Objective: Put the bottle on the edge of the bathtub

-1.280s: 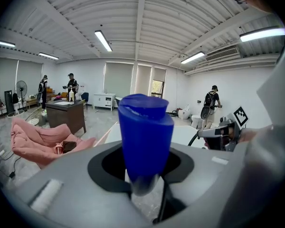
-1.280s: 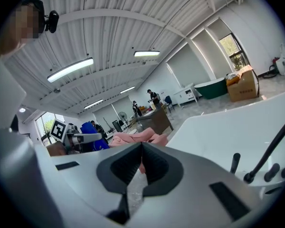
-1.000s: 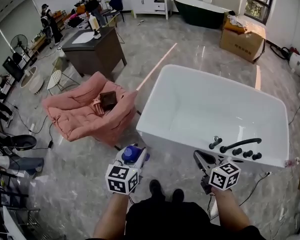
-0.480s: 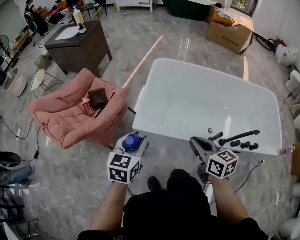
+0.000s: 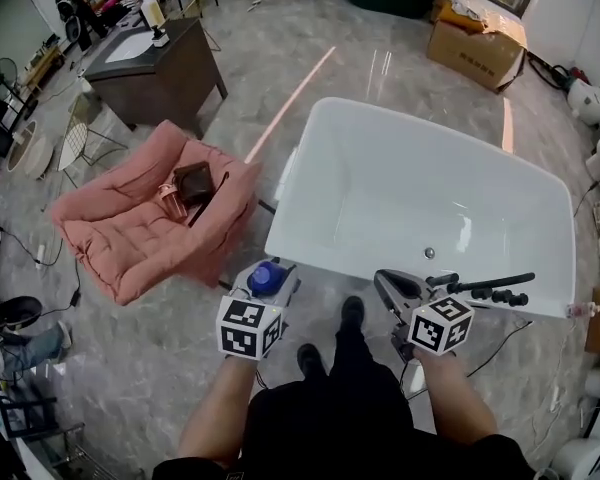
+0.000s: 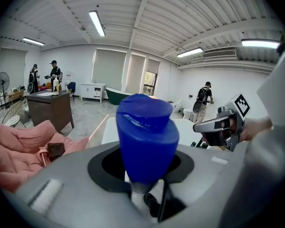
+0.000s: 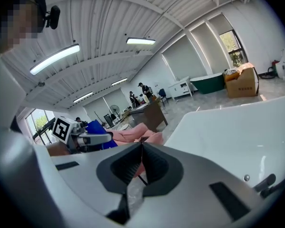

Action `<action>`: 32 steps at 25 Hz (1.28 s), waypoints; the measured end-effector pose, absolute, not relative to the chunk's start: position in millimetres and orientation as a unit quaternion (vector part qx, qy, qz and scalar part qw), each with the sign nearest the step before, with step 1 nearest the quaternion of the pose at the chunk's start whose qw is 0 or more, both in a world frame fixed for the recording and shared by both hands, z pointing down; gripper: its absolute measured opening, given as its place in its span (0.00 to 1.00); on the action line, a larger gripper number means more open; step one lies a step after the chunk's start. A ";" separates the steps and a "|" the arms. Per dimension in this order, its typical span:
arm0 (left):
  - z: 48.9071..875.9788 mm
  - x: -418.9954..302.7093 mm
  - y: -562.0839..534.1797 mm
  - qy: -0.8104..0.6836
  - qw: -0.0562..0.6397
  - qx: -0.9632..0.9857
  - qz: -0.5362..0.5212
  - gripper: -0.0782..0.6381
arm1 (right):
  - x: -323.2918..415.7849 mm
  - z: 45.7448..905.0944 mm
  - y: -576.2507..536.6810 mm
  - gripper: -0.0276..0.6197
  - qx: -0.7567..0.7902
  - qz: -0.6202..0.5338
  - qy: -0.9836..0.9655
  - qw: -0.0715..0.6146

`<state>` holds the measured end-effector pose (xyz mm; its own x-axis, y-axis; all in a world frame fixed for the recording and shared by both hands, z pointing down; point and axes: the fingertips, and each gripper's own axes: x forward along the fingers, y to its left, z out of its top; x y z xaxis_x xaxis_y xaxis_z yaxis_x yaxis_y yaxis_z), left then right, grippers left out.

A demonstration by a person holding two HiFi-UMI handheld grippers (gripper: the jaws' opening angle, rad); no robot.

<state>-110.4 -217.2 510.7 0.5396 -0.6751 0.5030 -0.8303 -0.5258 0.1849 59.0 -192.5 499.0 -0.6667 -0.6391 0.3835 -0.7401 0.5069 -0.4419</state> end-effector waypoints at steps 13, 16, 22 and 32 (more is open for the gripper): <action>589.1 -77.5 -270.3 -0.432 0.233 0.839 0.236 0.32 | 69.4 553.2 -232.5 0.06 0.369 0.336 -0.858 0.123; 607.9 -68.0 -278.6 -0.423 0.236 0.838 0.250 0.32 | 73.2 566.7 -238.6 0.06 0.366 0.348 -0.853 0.131; 650.9 -53.4 -291.1 -0.412 0.242 0.834 0.276 0.32 | 75.7 595.3 -252.5 0.06 0.353 0.364 -0.849 0.150; 735.4 -34.6 -316.9 -0.417 0.274 0.816 0.291 0.32 | 71.1 634.9 -272.9 0.06 0.335 0.381 -0.843 0.179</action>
